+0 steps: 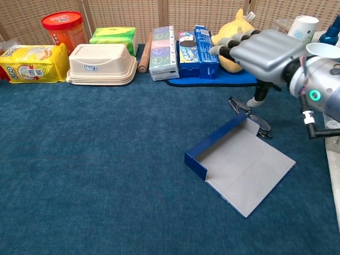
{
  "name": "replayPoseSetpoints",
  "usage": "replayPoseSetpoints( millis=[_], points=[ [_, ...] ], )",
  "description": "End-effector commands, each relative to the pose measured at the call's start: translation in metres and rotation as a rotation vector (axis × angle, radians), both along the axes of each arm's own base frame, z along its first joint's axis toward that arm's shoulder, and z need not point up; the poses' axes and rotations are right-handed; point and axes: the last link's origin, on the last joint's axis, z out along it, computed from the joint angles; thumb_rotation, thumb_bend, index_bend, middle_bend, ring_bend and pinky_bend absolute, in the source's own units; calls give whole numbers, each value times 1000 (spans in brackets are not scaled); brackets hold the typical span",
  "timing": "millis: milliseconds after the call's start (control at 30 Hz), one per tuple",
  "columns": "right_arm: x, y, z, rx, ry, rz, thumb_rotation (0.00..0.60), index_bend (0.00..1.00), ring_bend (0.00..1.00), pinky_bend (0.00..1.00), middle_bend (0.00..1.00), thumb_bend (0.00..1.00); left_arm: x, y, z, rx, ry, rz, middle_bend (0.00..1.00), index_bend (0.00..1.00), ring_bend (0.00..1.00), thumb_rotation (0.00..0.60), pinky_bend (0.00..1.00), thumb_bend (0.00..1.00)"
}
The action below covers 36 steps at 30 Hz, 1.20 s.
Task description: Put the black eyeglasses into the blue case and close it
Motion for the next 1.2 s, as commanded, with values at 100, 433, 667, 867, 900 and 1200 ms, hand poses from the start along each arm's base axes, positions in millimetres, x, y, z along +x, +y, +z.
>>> replayPoseSetpoints(
  millis=[100, 433, 667, 867, 900, 1200],
  points=[
    [16, -8, -12, 46, 10, 14, 600, 0, 0, 106, 1, 0, -1, -2, 0, 0, 2, 8, 3, 36, 0, 600, 0, 319],
    [15, -20, -29, 105, 114, -3, 600, 0, 0, 106, 0, 0, -2, -4, 2, 3, 4, 13, 3, 35, 0, 600, 0, 319],
    [-4, -18, -18, 99, 213, -46, 600, 0, 0, 106, 0, 0, -1, -2, 1, 0, 4, 7, 0, 35, 0, 600, 0, 319],
    [-22, -10, -3, 101, 272, -88, 592, 0, 0, 104, 0, 0, 0, 1, -1, -5, 1, -6, 0, 33, 0, 600, 0, 318],
    [-26, -7, 0, 101, 282, -93, 586, 0, 0, 104, 0, 0, 0, 1, -1, -6, 1, -7, 0, 33, 0, 600, 0, 319],
    [-28, 14, 32, 74, 254, -100, 573, 0, 0, 104, 0, 0, 3, 5, -4, -13, -1, -21, 0, 32, 0, 600, 0, 318]
  ],
)
